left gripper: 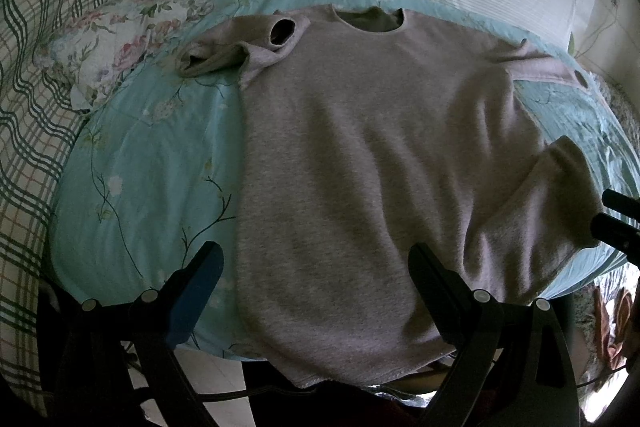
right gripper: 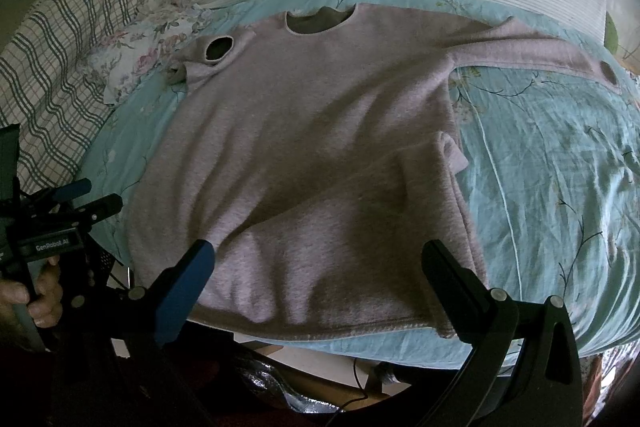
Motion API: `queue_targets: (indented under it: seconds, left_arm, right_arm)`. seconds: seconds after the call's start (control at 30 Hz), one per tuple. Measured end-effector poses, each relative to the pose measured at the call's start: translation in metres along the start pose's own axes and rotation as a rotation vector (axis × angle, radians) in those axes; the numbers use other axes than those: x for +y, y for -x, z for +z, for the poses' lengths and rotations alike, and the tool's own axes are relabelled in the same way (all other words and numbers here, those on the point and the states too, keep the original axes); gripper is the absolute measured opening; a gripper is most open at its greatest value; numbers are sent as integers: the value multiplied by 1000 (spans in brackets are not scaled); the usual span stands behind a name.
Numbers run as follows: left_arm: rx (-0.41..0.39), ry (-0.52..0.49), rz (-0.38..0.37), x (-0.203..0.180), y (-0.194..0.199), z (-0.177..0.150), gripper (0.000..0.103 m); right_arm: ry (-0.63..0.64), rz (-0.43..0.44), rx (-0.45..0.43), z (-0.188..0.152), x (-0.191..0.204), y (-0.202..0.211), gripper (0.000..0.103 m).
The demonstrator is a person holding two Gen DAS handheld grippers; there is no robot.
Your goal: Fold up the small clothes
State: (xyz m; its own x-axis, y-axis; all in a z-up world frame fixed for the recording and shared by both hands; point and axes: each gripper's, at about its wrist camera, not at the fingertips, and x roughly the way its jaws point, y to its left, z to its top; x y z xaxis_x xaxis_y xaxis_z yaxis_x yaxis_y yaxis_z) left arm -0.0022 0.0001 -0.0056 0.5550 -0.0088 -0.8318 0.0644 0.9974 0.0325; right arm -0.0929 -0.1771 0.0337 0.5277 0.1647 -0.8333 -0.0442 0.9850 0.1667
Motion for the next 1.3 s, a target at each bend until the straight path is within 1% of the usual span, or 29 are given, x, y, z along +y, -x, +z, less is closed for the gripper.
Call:
queue_targets:
  seconds: [0.4,0.57,0.7,0.77,0.8,0.83,0.93,1.0,1.1,1.17,1.23,1.27,1.3]
  left_arm:
    - [3,2,-5,-1,2,2,94]
    - [-11,1,-12,-2,5,3,94]
    - [0,2,-20,-3,7,4,94]
    - [22,5,-25,-3,7,3,94]
    - [21,3,-23,-3,8,3,94]
    - [32,-9,-6,-3,7,4,94]
    - [23,-22,8,-5,7,4,94]
    - [18,-30,9,-6,8,6,94]
    - [42,-52,27,-8,9,8,94]
    - [15,-56,17,-9,10,12,94]
    - [1,-59,8,-10,10,13,94]
    - [-13,-66,13,-11,10,15,94]
    - [-33,-67,19,-11,10,17,94]
  right_arm:
    - [-10,15,1,1,0,0,103]
    - [-3,8,-3,1,1,1,103]
    - [-4,9,0,1,2,1,103]
    - [-6,9,6,1,2,1,103]
    - [-4,6,4,1,3,2,103]
    - [-5,7,4,1,3,2,103]
    - [-21,13,41,2,4,0,103]
    - [-24,17,35,3,3,0,103]
    - [-34,33,9,6,1,1,103]
    - [-43,35,4,9,-2,1,103]
    - [-57,47,-32,14,-8,1,103]
    - [-64,41,-21,17,-13,0,103]
    - [-76,46,-32,20,-18,-1,103]
